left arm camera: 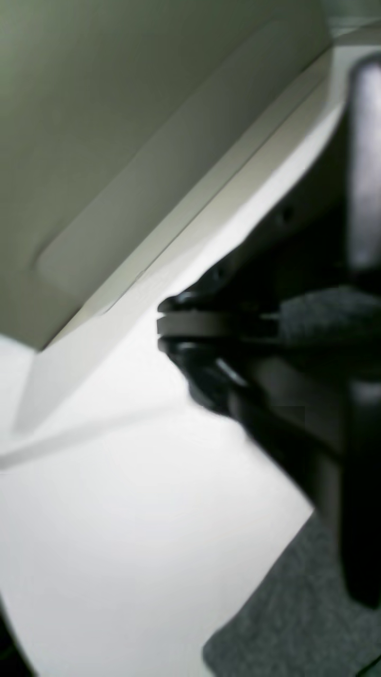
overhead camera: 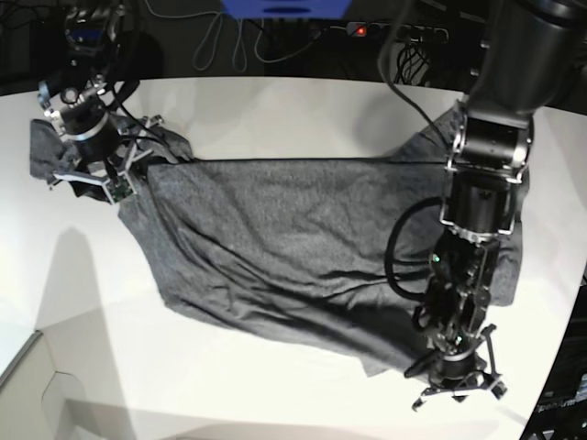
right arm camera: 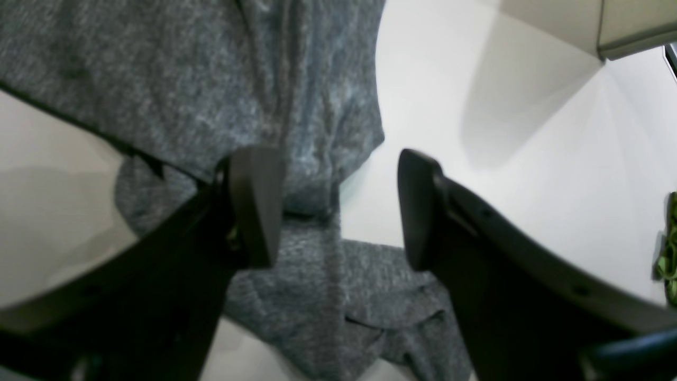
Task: Layout the t-shirt on the table in an organized manner, then fold the t-shirt properly
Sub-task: 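Release the hem and raise the left gripper toward the shirt's shoulder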
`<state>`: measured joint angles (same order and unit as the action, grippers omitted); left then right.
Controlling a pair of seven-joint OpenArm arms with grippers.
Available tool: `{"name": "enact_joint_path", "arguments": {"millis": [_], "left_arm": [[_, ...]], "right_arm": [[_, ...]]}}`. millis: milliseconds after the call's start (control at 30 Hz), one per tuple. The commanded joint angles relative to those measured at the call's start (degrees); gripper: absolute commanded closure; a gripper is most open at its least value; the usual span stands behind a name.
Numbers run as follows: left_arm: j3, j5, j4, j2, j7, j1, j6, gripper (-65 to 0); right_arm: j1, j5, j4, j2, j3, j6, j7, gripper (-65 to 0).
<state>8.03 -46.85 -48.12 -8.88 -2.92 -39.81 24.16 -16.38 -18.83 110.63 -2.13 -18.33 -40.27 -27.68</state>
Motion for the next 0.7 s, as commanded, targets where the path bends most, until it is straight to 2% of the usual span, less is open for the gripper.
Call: {"name": "enact_joint_path", "arguments": {"millis": [0, 267, 467, 667], "left_arm": [[0.0, 0.6, -1.2, -0.3, -1.5, -3.7, -0.6, 0.0], [0.3, 0.7, -1.3, -0.2, -1.4, -7.4, -0.8, 0.0], [7.9, 0.7, -0.7, -0.7, -1.8, -10.7, -0.8, 0.0], [10.7, 0.7, 0.2, 0.0, -1.7, -7.3, -0.8, -0.1]], "right_arm": [[0.2, 0.6, 0.8, 0.0, -0.1, 0.3, 1.2, -34.8], [0.2, 0.6, 0.8, 0.1, -0.1, 0.3, 1.2, -34.8], [0.2, 0.6, 0.8, 0.1, -0.1, 0.3, 1.2, -34.8], [-0.7, 0.6, 0.8, 0.1, -0.4, 0.3, 1.2, -34.8]]}}
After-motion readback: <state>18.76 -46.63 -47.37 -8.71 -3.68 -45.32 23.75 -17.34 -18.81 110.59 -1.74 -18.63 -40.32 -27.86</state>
